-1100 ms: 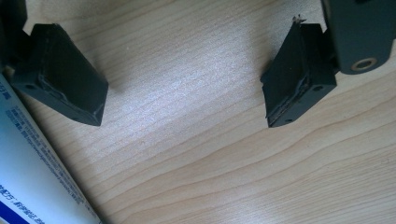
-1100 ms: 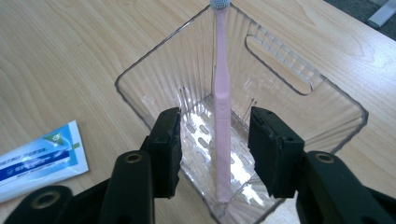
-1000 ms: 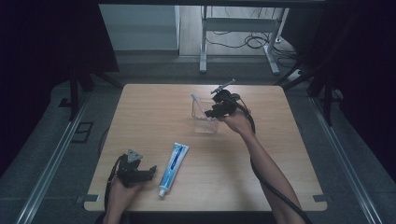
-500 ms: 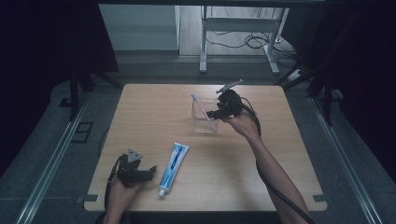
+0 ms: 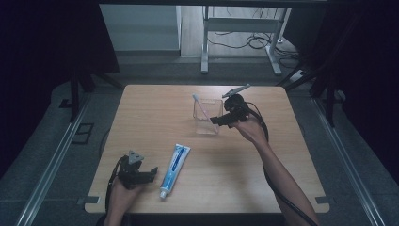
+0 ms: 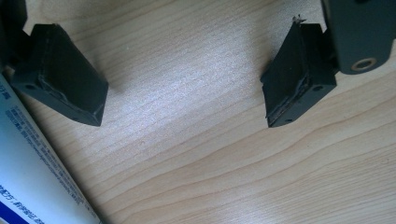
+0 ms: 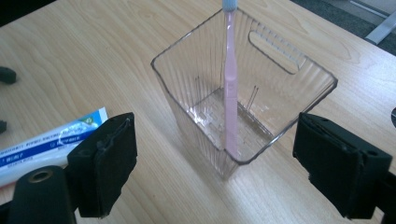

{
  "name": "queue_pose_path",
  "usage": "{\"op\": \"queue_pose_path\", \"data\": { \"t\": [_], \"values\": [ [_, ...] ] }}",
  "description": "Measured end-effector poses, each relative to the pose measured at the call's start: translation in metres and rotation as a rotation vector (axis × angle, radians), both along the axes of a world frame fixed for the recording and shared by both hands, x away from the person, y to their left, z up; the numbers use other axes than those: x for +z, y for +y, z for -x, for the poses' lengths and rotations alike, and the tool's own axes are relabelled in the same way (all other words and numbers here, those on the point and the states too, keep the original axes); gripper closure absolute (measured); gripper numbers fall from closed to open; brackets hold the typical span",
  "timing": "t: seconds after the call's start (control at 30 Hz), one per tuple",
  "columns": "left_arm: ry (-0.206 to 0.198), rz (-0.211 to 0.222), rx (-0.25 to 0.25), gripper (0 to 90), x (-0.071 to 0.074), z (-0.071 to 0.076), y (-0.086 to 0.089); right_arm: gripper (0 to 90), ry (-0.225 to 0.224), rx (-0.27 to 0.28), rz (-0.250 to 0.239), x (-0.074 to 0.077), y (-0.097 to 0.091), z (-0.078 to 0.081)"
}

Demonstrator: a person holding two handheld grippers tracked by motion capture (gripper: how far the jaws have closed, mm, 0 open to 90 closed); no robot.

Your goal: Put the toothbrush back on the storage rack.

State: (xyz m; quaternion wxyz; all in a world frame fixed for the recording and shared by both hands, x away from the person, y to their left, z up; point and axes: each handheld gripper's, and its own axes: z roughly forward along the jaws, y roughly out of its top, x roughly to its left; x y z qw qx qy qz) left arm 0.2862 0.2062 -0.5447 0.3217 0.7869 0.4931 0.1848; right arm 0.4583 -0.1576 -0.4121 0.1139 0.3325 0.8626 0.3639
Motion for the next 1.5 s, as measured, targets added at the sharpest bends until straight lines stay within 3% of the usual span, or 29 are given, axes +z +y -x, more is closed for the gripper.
{"op": "queue_pose_path", "data": {
  "t": [0.37,0.47,1.17,1.5],
  "values": [
    [0.0,0.0,0.0,14.2,0.0,0.0,0.0,0.2,-0.008,0.021,0.038,-0.006,-0.003,0.013],
    [0.0,0.0,0.0,14.2,0.0,0.0,0.0,0.0,-0.015,0.025,0.054,-0.007,-0.004,0.018],
    [0.001,0.002,0.003,14.2,0.0,0.0,0.0,0.0,-0.005,0.033,0.037,-0.021,-0.024,0.045],
    [0.002,0.002,0.004,14.2,0.0,0.0,0.0,0.0,-0.021,0.028,0.038,-0.029,-0.033,0.059]
  ]
}}
